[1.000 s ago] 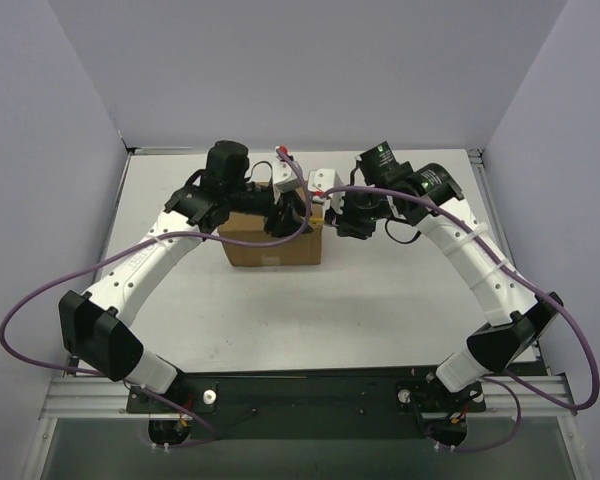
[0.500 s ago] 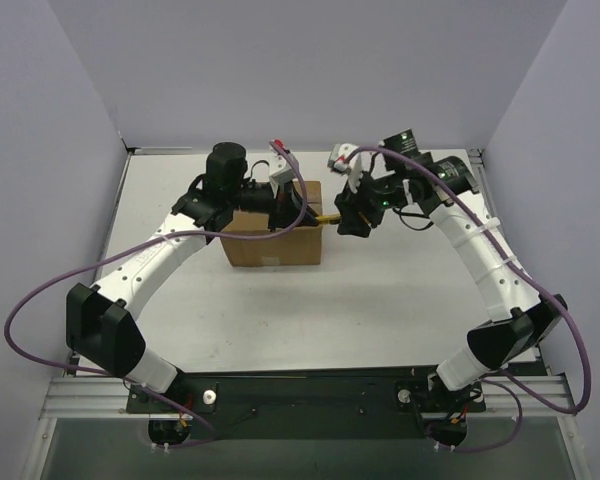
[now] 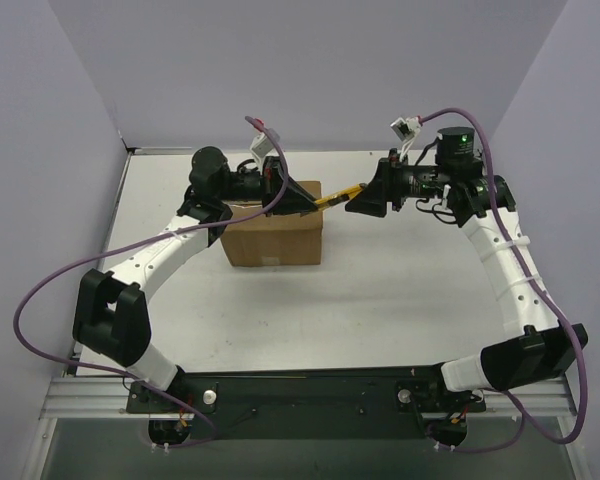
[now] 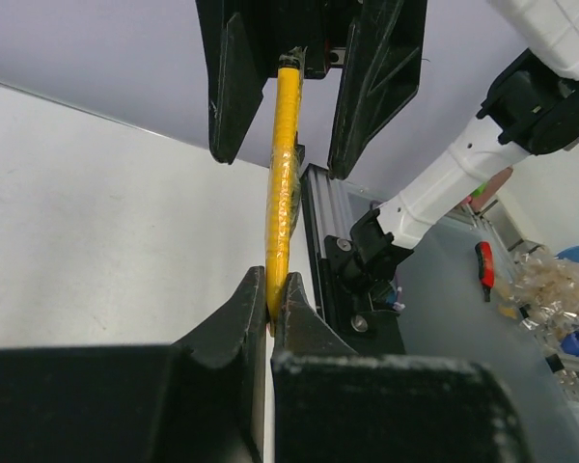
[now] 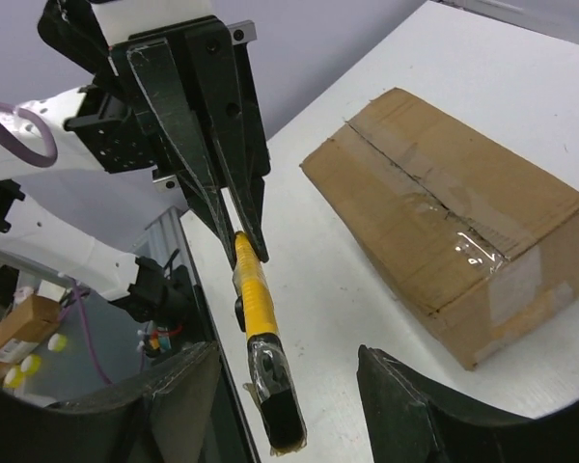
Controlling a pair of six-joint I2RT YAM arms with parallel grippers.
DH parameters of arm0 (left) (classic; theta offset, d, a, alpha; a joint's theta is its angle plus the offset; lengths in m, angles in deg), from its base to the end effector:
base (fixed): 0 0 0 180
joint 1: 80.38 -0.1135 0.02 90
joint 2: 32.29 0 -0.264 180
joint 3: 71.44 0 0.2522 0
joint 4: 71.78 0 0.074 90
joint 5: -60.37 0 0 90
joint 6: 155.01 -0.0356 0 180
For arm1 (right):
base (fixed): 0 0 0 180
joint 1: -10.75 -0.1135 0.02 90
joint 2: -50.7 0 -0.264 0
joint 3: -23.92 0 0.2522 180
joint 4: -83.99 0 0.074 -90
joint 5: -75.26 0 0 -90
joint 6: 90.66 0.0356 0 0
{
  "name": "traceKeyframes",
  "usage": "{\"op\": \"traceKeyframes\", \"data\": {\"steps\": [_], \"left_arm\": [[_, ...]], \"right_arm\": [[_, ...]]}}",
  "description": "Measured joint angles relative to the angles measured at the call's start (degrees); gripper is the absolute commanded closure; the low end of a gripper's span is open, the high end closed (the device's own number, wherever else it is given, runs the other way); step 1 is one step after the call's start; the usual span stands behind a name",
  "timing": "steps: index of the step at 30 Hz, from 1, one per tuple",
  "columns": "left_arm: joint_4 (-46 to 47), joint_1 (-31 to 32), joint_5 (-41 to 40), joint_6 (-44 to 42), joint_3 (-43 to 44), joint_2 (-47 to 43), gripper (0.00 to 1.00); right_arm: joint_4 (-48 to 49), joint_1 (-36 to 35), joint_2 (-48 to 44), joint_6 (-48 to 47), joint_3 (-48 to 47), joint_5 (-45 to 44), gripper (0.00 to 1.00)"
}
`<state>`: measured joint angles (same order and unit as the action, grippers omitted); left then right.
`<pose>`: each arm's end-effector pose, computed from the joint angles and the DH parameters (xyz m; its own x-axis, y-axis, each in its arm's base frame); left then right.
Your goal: Unpack the express box
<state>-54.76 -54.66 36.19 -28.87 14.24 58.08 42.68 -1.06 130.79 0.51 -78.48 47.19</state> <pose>0.3099 -0.1853 0.3758 -0.4230 -0.0644 -0.9038 0.9054 -0.0690 -0.4188 0.2810 0.0909 0.4398 -0.3373 -0.0607 -0.9395 -0.9062 0.2911 0.3065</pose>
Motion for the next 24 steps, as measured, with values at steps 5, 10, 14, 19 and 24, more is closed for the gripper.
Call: {"op": "traceKeyframes", "data": {"steps": [5,10,14,19,24], "left_arm": [[4.39,-0.61,0.57,5.40,-0.87,0.72,1.00],[6.45,-0.96,0.61,8.39,-1.18,1.20,1.00],[7.28,-1.03,0.61,9.66,-1.25,1.25,1.00],[8.52,-1.31,0.61,11.13,-2.80,1.25,1.00],[9.81,-1.77,1.33,12.31,-3.43,1.25,1.00]], "right_arm": [[6.08,-0.55,0.00,5.79,1.51,1.66,0.41],[10.12,-1.77,0.22,8.63,1.51,2.05,0.42],[11.17,-4.02,1.03,9.35,1.49,2.21,0.45],[11.87,-6.34,2.10,9.68,1.49,2.27,0.52],[12.20,-7.23,2.21,9.77,1.75,2.14,0.62]]}}
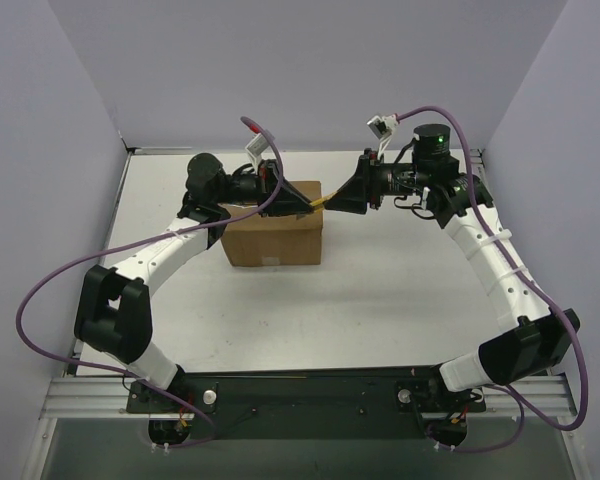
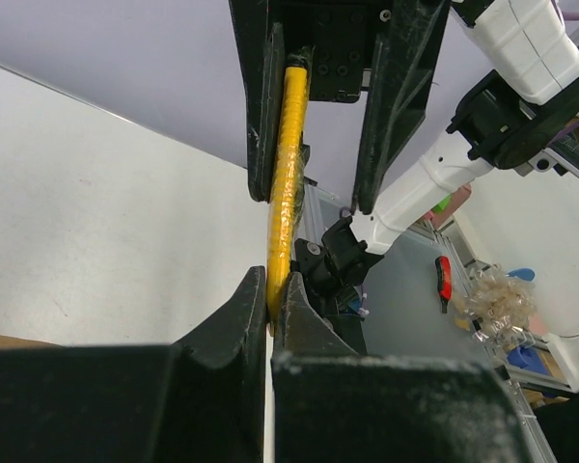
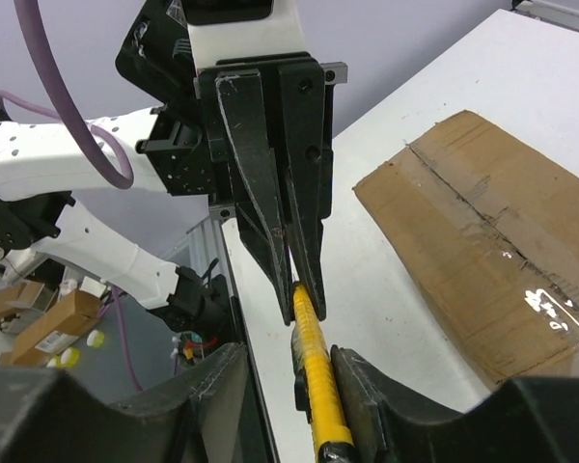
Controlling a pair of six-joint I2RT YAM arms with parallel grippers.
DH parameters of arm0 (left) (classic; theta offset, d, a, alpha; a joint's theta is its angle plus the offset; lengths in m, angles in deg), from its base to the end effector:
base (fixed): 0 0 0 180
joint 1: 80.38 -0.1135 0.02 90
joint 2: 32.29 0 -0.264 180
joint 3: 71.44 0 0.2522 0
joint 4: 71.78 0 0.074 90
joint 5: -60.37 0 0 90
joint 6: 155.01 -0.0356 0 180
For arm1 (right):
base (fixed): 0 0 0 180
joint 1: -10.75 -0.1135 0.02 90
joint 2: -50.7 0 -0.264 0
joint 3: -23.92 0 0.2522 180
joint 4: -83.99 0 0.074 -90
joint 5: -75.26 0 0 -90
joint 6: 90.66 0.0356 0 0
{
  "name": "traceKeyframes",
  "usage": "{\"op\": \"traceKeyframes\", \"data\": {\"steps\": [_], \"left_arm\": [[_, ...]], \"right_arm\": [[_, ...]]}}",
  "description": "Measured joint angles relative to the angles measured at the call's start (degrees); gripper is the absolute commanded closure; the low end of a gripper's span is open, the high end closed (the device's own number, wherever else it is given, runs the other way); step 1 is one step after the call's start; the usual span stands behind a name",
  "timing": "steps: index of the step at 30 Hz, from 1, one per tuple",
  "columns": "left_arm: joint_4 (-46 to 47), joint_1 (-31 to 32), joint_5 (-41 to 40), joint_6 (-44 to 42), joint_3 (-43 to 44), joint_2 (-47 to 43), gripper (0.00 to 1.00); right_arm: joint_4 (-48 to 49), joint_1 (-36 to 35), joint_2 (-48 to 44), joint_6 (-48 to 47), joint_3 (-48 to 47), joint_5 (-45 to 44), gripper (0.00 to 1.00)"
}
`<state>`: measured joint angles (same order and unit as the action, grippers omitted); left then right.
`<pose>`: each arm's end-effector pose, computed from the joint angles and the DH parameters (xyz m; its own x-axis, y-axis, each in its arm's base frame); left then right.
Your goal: Unpack the express box
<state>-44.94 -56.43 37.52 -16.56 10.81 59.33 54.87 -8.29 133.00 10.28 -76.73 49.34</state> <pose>0.3158 -0.1761 0.3627 -0.5372 -0.0794 -0.8397 0.8427 -0.0925 -0.5304 0.2845 0.1320 0.4378 -0.3590 -0.0361 -0.9326 -0.9265 0.1343 0.3515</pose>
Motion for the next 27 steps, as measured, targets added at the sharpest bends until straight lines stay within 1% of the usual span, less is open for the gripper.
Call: {"op": "traceKeyframes", "data": {"steps": [3,4,7,8,9,11,12,14,15,17,18,19,22,25,27], "left_arm": [[0.52,-0.11,0.55,0.52,-0.26,-0.02,1.00],[0.59,-0.11,0.63,0.57,-0.28,-0.02,1.00],[0.76,-0.15,1.20,0.90,-0.28,-0.02,1.00],[0.83,-0.22,1.36,0.90,-0.28,-0.04,1.00],[0.81,-0.33,1.49,0.90,-0.28,-0.04,0.93],[0.66,-0.44,1.38,0.70,-0.33,-0.04,0.70],[0.48,-0.46,0.87,0.24,-0.33,-0.04,0.63],[-0.70,-0.57,-0.70,-1.40,-0.61,-0.07,0.61],[-2.10,-0.83,-1.46,-3.08,-0.92,-0.09,0.57],[-5.11,-1.64,-2.89,-6.80,-1.38,-0.13,0.55],[-7.85,-2.23,-4.11,-9.35,-1.57,-0.31,0.48],[-10.08,-2.80,-5.35,-11.58,-1.79,-0.52,0.46],[-18.86,-3.85,-9.33,-19.39,-1.73,-1.68,0.46],[-29.09,-3.76,-13.51,-28.96,-0.87,-3.32,0.46],[-37.07,-2.71,-17.49,-38.86,0.92,-4.24,0.46]], "right_arm": [[0.22,-0.13,0.00,0.13,0.17,-0.26,0.67],[0.20,-0.13,0.00,0.11,0.24,-0.31,0.76],[0.33,-0.11,0.00,-0.31,0.57,-0.85,0.94],[0.31,-0.11,0.00,-0.24,0.66,-0.87,0.96],[0.37,-0.13,0.04,-0.22,0.66,-0.87,1.00],[0.50,-0.24,0.04,0.02,0.66,-1.40,1.00],[0.52,-0.28,0.04,0.24,0.66,-2.16,1.00],[0.35,-0.33,0.04,0.90,0.63,-5.01,1.00],[0.07,-0.28,0.04,1.05,0.63,-6.95,1.00],[-1.31,0.28,0.04,1.03,0.44,-10.93,1.00],[-2.36,0.94,0.04,0.87,0.15,-13.00,1.00],[-3.56,1.79,0.04,0.52,-0.33,-15.10,1.00],[-9.29,3.76,0.79,-0.76,-4.35,-20.92,1.00],[-11.93,5.70,1.73,-2.34,-9.29,-23.76,1.00],[-13.00,6.29,1.51,-3.43,-10.36,-26.53,1.00]]}}
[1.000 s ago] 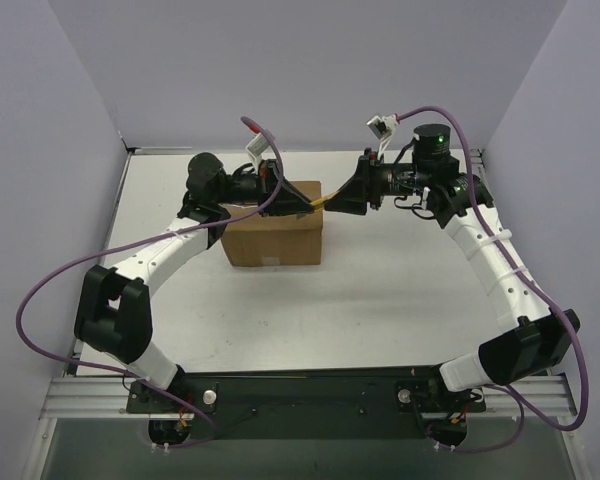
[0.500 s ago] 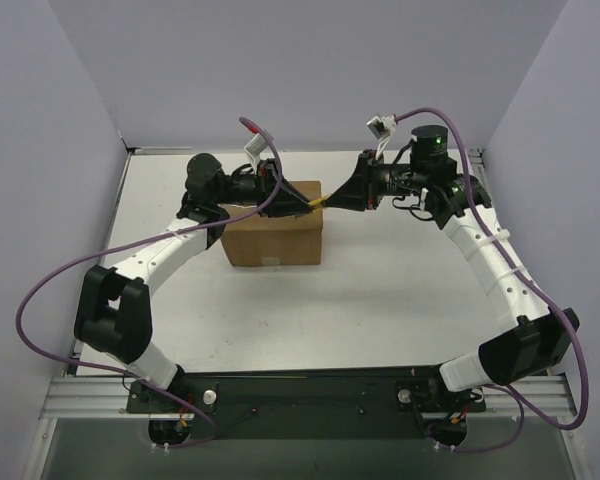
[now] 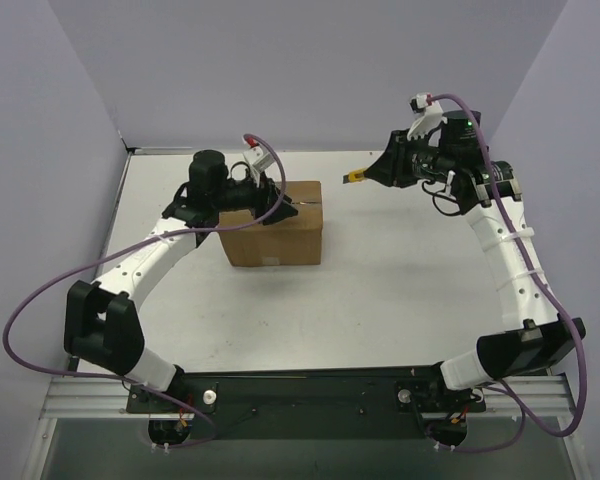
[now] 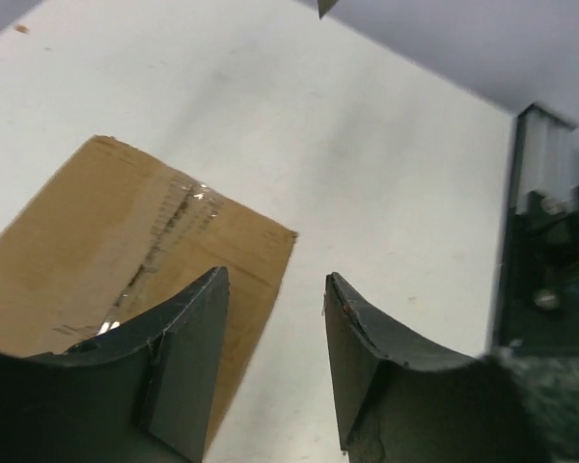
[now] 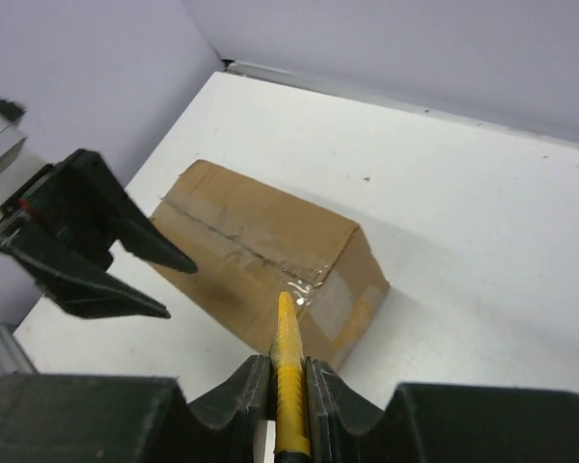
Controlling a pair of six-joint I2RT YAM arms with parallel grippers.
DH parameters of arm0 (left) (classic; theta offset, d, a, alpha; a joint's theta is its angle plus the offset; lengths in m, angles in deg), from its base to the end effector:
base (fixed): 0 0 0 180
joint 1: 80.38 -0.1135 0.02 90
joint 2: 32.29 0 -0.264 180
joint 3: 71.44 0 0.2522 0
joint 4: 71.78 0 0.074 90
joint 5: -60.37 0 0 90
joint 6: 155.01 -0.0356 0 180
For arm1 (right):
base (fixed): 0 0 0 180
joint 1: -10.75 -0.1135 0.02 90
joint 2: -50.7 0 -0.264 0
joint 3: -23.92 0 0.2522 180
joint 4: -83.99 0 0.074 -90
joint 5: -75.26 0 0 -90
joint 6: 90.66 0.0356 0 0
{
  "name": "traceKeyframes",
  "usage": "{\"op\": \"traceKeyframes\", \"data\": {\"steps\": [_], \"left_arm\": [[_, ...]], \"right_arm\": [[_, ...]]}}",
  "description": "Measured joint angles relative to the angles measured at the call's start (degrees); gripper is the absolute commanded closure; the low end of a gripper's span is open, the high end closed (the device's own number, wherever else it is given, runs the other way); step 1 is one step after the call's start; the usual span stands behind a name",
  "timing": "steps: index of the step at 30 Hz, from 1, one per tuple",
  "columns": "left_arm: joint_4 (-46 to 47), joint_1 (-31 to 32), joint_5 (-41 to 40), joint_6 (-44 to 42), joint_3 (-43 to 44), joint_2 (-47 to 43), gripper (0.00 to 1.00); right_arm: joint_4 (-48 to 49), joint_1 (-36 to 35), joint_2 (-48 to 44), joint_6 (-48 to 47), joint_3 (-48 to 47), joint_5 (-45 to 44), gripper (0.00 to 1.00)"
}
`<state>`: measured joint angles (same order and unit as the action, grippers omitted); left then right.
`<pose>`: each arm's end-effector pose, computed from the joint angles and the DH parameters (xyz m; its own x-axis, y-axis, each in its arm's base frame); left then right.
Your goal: Unpack the express box
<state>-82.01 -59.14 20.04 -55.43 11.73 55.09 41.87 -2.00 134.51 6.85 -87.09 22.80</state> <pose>0.3196 -0.1533 0.3345 -0.3827 0.0332 -0.9233 0.8710 0.3461 -0.3486 0.3021 0.0906 0.4649 -0.3469 0.0278 -0.9375 -0.7100 0.6453 0.2818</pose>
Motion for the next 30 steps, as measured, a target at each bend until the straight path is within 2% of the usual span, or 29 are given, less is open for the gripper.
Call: {"op": "traceKeyframes", "data": {"steps": [2,5,9,13,17,22,30], "left_arm": [[-7.21,2.34,-5.66,-10.34,1.99,-0.79,0.44],[-12.00,7.50,-13.44,-22.91,2.25,-2.56,0.43],[-10.29,14.43,-20.74,-38.27,-5.07,-8.26,0.41],[-4.68,15.56,-24.63,-48.59,-13.97,-11.63,0.40],[-0.87,15.61,-27.93,-54.42,-15.72,-9.97,0.40],[3.80,16.87,-31.26,-59.71,-14.97,-7.50,0.40],[4.44,18.64,-34.51,-61.55,-12.15,-2.99,0.40]], "right_arm": [[-0.09,0.20,-0.63,-0.50,0.61,-2.89,1.00],[1.44,0.79,-2.62,0.24,4.85,-5.29,1.00],[4.70,1.27,-6.56,3.17,14.12,-8.24,1.00],[9.09,3.93,-7.78,10.54,21.42,-6.43,1.00],[15.12,6.23,-6.27,17.97,24.44,-2.54,1.00],[23.98,5.77,-3.67,24.85,25.29,-2.16,1.00],[34.10,1.64,-0.72,30.03,29.33,-5.42,1.00]]}}
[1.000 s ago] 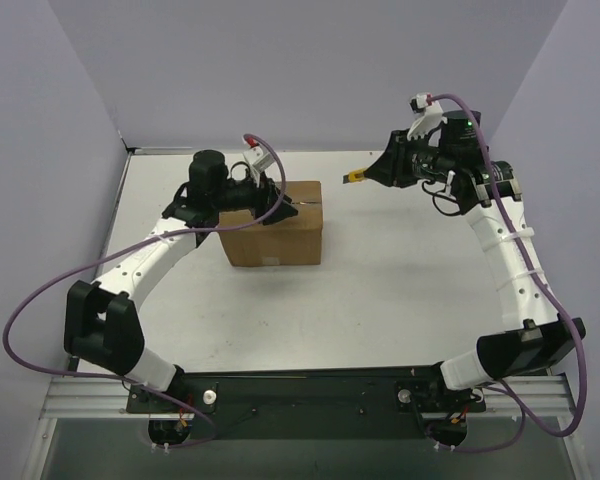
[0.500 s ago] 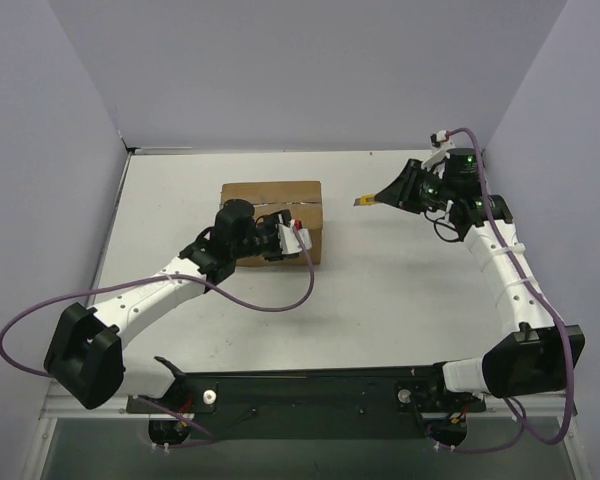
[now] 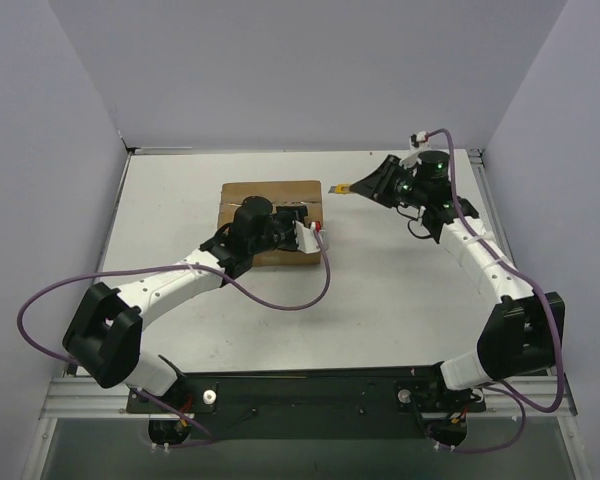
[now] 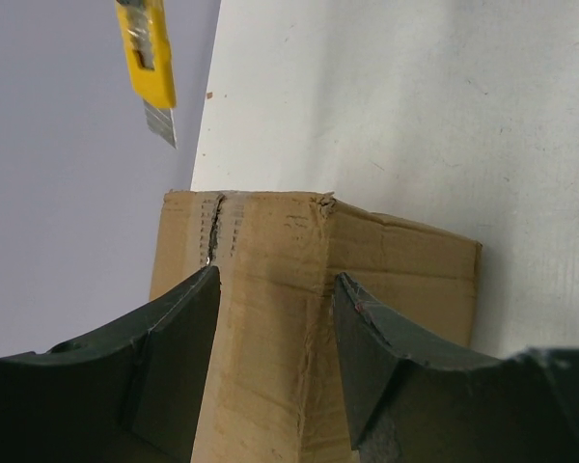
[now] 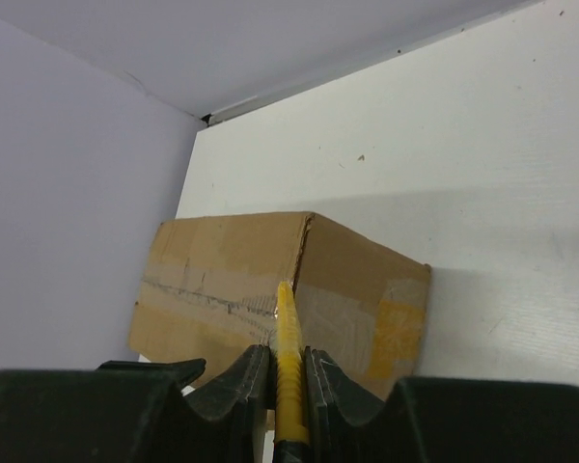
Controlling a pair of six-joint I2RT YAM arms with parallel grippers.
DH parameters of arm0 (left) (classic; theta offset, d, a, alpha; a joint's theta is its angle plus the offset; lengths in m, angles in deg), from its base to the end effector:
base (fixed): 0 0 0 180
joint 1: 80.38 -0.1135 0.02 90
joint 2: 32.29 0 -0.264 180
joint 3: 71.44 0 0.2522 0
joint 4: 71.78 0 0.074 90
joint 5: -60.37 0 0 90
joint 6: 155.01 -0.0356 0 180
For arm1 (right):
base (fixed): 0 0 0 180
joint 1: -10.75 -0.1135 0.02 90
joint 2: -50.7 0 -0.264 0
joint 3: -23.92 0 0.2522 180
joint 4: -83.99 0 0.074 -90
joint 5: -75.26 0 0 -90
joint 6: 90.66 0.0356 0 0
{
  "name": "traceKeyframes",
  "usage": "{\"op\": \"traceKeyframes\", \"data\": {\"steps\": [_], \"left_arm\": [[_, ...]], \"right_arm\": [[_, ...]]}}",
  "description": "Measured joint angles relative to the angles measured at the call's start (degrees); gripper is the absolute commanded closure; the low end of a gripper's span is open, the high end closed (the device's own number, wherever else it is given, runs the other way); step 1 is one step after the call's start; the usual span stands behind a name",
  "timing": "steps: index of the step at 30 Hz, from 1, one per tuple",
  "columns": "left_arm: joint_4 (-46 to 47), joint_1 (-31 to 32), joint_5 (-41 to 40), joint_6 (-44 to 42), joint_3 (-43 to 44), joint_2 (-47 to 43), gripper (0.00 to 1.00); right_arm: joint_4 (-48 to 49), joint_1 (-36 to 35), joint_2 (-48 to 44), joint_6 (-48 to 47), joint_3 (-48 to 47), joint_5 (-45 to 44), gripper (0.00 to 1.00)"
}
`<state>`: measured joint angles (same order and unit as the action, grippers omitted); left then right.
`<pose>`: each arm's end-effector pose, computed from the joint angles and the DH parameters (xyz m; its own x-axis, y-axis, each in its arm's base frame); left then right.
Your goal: Unpack the express box
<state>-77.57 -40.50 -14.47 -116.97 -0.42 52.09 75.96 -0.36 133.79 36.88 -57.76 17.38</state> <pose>0.2564 -0.2264 0.2824 0.4816 0.5882 -0.6497 0.6964 0.1932 0.6911 0.3330 0.0847 0.3523 -0.5406 0.4197 -0.7291 -0.4394 0.5981 0.6702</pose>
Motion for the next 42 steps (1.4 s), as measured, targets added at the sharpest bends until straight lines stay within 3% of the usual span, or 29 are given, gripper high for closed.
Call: {"op": "traceKeyframes", "data": {"steps": [9,17,42], "left_arm": [[0.02,0.26,-2.19,1.40,0.02,0.13,0.41],[0.15,0.55,-2.97,3.15,0.02,1.42,0.41],[-0.02,1.33,-4.39,4.81,0.11,2.49,0.42]], "right_arm": [[1.55,-6.56,0.00,-0.63,2.91,-5.66,1.00],[1.53,-6.82,-0.31,-0.74,2.91,-11.21,1.00],[4.81,-7.89,-5.09,1.66,7.50,-13.25,1.00]]}}
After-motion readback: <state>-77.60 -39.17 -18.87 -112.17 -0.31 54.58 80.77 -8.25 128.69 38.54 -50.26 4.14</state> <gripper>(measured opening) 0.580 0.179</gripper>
